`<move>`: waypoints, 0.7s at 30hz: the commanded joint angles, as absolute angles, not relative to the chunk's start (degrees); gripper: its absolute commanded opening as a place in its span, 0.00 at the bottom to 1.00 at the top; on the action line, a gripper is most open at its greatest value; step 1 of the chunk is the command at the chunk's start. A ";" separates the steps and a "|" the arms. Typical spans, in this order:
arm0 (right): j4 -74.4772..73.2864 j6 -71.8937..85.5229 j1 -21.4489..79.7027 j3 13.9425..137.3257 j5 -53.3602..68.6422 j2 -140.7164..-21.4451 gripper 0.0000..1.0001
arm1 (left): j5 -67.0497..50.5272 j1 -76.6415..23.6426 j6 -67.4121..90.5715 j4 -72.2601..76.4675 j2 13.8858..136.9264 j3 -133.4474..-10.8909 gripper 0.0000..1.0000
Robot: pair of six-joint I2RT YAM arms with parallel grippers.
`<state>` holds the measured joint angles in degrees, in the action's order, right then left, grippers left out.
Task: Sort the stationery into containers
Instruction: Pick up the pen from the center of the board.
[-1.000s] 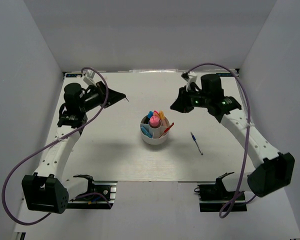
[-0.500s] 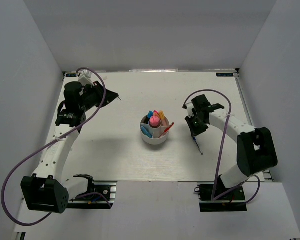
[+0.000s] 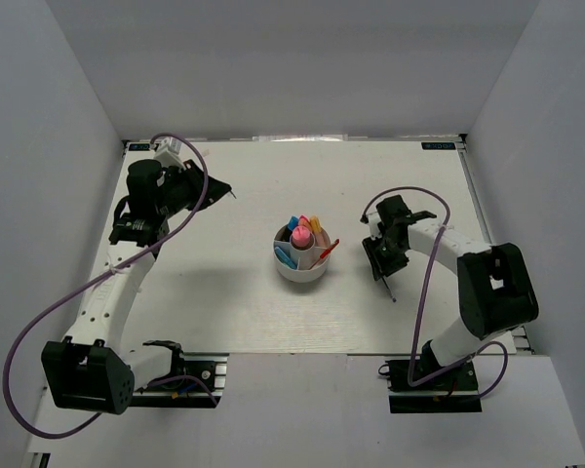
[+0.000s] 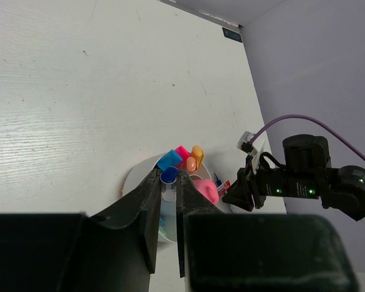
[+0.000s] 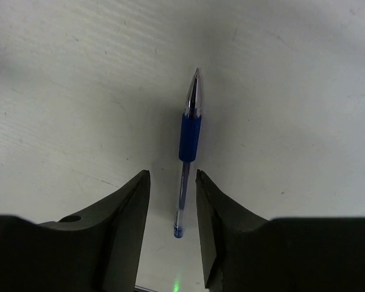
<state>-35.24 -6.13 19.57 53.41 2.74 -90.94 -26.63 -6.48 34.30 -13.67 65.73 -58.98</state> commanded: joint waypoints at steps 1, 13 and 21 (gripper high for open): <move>-31.04 -5.71 19.07 51.16 4.66 -87.02 0.42 | -28.12 -6.33 34.19 -12.57 65.65 -59.15 0.00; -26.72 -6.68 18.81 48.34 5.71 -88.59 0.31 | -29.18 -6.33 34.54 -12.48 65.74 -58.80 0.00; -26.45 -5.80 18.46 48.60 4.39 -90.79 0.28 | -29.44 -6.33 34.80 -12.22 66.00 -58.27 0.00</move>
<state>-27.40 -6.17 18.76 48.93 4.64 -89.62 -28.58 -6.48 34.54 -13.30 66.32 -58.54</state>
